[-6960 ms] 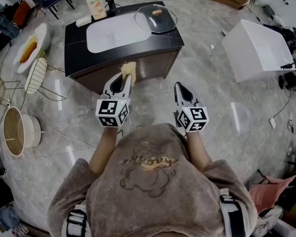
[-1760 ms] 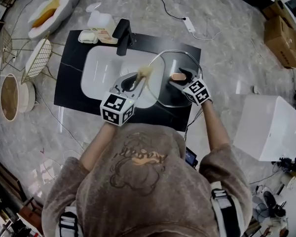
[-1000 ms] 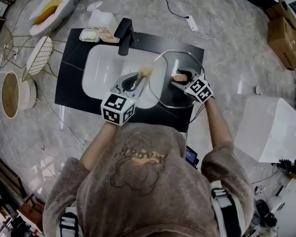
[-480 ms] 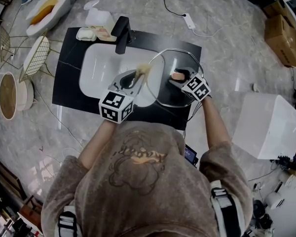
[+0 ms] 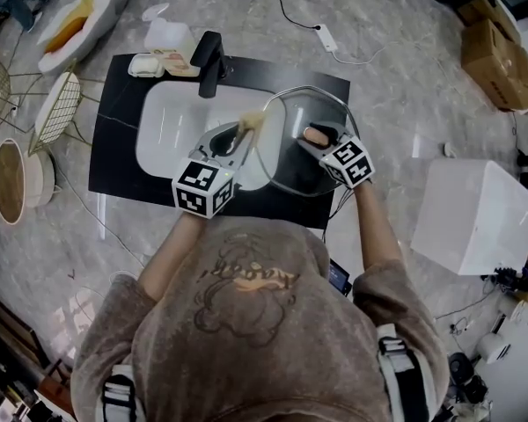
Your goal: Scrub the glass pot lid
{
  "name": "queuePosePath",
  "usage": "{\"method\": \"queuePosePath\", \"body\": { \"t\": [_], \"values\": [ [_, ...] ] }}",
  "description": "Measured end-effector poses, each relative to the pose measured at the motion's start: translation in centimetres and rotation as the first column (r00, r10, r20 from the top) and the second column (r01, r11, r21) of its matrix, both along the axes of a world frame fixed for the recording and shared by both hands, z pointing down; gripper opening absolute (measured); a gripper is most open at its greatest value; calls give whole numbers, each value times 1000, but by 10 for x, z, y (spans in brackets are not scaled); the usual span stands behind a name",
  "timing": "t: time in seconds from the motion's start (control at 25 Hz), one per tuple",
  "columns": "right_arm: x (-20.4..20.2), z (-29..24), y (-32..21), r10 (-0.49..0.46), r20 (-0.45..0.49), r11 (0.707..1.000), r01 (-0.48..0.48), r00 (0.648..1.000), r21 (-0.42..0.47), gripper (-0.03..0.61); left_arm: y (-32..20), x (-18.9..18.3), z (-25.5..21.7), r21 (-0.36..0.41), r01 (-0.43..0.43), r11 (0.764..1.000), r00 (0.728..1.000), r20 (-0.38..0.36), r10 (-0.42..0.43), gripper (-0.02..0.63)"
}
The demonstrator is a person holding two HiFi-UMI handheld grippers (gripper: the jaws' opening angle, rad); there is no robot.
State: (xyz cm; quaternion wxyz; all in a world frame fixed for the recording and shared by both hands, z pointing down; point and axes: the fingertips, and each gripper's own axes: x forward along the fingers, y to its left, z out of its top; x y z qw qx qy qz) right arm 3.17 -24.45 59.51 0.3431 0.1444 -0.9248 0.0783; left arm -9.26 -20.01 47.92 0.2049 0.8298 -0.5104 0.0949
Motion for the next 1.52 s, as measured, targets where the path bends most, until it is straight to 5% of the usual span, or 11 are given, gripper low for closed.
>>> {"method": "queuePosePath", "body": {
  "t": [0.28, 0.6, 0.84, 1.04, 1.2, 1.32, 1.52],
  "values": [
    [15, -47, -6, 197, 160, 980, -200, 967, 5, 179, 0, -7, -21, 51, 16, 999, 999, -29, -14, 64],
    [42, -107, 6, 432, 429, 900, -405, 793, -157, 176, 2, -15, -45, 109, 39, 993, 998, -52, -33, 64],
    [56, -136, 30, 538, 586, 840, -438, 605, -320, 176, 6, -4, -61, 146, 10, 989, 998, -67, 0, 64],
    [72, -143, 50, 644, 674, 759, -406, 362, -508, 176, 16, 19, -74, 173, -50, 984, 995, -77, 64, 64],
    [79, -147, 61, 675, 713, 728, -329, 190, -602, 175, 27, 37, -85, 194, -115, 974, 986, -94, 135, 64],
    [80, -148, 66, 688, 716, 713, -291, 119, -638, 175, 36, 53, -99, 217, -192, 957, 969, -112, 220, 64],
    [81, -148, 73, 702, 710, 700, -230, 52, -676, 176, 52, 77, -116, 226, -306, 925, 932, -129, 340, 64]
  ]
}}
